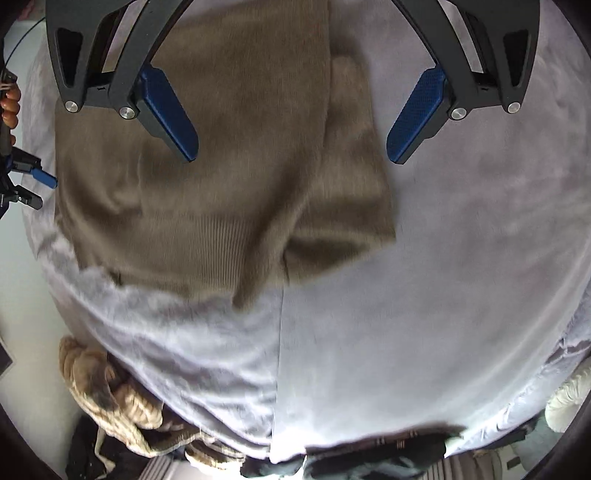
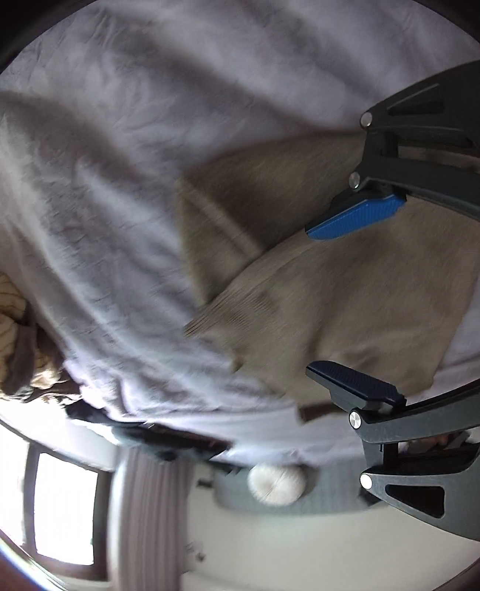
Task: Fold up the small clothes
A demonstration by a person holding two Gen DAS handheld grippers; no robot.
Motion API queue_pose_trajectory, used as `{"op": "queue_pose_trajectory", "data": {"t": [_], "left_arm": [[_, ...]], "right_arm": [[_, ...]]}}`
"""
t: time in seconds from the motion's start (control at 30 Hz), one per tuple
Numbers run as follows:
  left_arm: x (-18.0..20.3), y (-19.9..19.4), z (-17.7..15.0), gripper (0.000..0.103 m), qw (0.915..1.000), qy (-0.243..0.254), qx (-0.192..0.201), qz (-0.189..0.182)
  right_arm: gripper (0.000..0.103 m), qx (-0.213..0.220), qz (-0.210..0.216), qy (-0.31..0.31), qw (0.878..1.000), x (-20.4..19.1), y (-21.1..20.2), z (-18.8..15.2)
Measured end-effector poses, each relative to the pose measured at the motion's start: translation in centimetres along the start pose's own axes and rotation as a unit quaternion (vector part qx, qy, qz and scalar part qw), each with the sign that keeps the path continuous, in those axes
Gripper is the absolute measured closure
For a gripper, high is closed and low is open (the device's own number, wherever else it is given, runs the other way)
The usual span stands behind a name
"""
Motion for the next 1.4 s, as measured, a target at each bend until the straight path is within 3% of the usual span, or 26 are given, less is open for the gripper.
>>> {"op": "queue_pose_trajectory", "data": {"t": [0.13, 0.2, 0.27, 0.33, 0.5, 0.57, 0.77, 0.8, 0.87, 1.0, 1.13, 1.23, 1.3, 1.4], "left_arm": [[-1.0, 1.8, -4.2, 0.001, 0.9990, -0.015, -0.041, -0.009], [-1.3, 2.4, -6.0, 0.001, 0.9979, -0.022, -0.059, -0.018], [-1.5, 2.9, -7.2, 0.001, 0.9974, -0.020, -0.068, -0.011], [-1.6, 3.1, -7.8, 0.001, 0.9973, -0.017, -0.072, -0.001], [-1.7, 2.9, -8.3, 0.001, 0.9977, -0.009, -0.066, 0.011], [-1.9, 2.7, -8.4, 0.001, 0.9979, -0.008, -0.061, 0.020], [-3.3, 2.1, -8.6, 0.001, 0.9976, -0.017, -0.056, 0.037], [-3.5, 1.5, -8.6, 0.001, 0.9979, -0.016, -0.050, 0.038], [-3.7, 0.1, -8.2, 0.001, 0.9987, -0.016, -0.036, 0.033], [-2.3, -2.8, -5.7, 0.001, 1.0000, 0.000, 0.005, 0.002], [0.7, -4.0, -1.8, 0.022, 0.9985, 0.034, 0.030, -0.031], [3.3, -3.3, 1.0, 0.052, 0.9962, 0.055, 0.038, -0.055], [5.8, -2.2, 3.0, 0.055, 0.9951, 0.064, 0.036, -0.066], [7.3, -0.1, 6.1, 0.055, 0.9957, 0.070, 0.041, -0.046]], "right_arm": [[0.037, -0.020, -0.050, -0.012, 0.998, 2.8, 0.2, -3.6], [0.048, -0.037, -0.054, -0.011, 0.998, 3.9, 0.6, -4.9], [0.074, -0.062, -0.072, -0.009, 0.995, 4.8, 1.2, -5.7], [0.094, -0.085, -0.078, -0.017, 0.993, 4.9, 1.9, -6.5], [0.095, -0.081, -0.012, -0.040, 0.996, 2.8, 0.5, -7.8], [0.095, -0.071, -0.005, -0.044, 0.997, 2.6, -0.4, -8.2], [0.095, -0.066, -0.126, -0.008, 0.990, 7.9, -0.3, -8.3], [0.094, -0.065, -0.123, 0.002, 0.990, 8.3, -0.4, -8.4], [0.079, -0.051, -0.123, 0.020, 0.991, 8.5, -1.2, -8.4], [0.079, 0.006, -0.149, 0.006, 0.989, 7.3, -3.9, -8.4], [0.079, 0.025, -0.120, -0.031, 0.992, 3.7, -4.5, -6.5], [0.079, 0.019, -0.105, -0.056, 0.993, 1.1, -3.0, -4.9], [0.080, 0.015, -0.096, -0.068, 0.993, -0.6, -1.6, -3.8], [0.080, 0.013, -0.095, -0.087, 0.992, -2.9, 0.7, -1.9]]}}
Point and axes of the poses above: each gripper's, at about its wrist camera, not at the fingertips, and y roughly the way its jaws point, x to its right, z to its top, the point moved 9 cm from there along y, roughly the way its jaws point, and after that the axes turned 12 degrees about -x, right-handed, at the moved point
